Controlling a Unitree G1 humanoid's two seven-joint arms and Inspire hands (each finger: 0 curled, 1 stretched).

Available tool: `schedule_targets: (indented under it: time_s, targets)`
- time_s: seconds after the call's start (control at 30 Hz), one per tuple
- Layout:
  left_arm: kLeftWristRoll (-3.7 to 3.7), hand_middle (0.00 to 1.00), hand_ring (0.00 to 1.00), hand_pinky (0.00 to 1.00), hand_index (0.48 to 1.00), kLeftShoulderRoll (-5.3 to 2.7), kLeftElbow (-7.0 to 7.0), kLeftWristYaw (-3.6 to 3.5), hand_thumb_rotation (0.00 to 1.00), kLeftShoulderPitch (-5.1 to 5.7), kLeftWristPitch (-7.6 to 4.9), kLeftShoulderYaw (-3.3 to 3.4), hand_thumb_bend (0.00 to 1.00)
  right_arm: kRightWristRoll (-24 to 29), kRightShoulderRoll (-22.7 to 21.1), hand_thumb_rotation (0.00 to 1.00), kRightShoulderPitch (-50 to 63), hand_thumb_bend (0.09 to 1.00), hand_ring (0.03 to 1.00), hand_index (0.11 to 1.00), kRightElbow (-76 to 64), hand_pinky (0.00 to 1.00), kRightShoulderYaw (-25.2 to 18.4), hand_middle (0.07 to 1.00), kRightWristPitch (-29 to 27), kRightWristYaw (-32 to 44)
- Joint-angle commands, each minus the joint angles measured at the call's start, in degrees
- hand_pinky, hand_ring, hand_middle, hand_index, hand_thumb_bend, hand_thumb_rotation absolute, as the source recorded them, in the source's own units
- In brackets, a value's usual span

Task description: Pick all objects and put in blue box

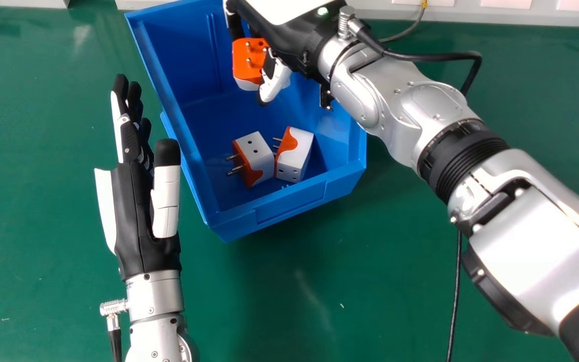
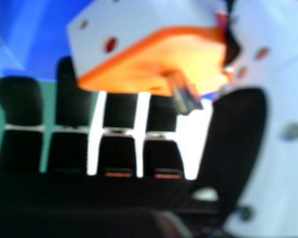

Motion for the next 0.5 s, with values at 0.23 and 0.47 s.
schedule_targets:
  time_s: [0.23,0.47]
  targets:
    - [2.11,0.99,1.0,1.0,0.983,-0.97,-1.05,1.14,0.95,0.99,-2.0,-0.54,0.93,-0.3,0.5,0.0,-3.6,0.514,0.373,0.513,2.5,0.22,2.7,0.481,-1.6,-4.5]
    - [3.29,0.99,1.0,1.0,0.981,-1.58,-0.54,2.8,0.95,1.39,-2.66,-0.61,0.92,-1.0,-0.1,0.0,-3.5,0.516,0.383,0.498,3.4,0.21,4.7,0.499,-2.4,-6.9]
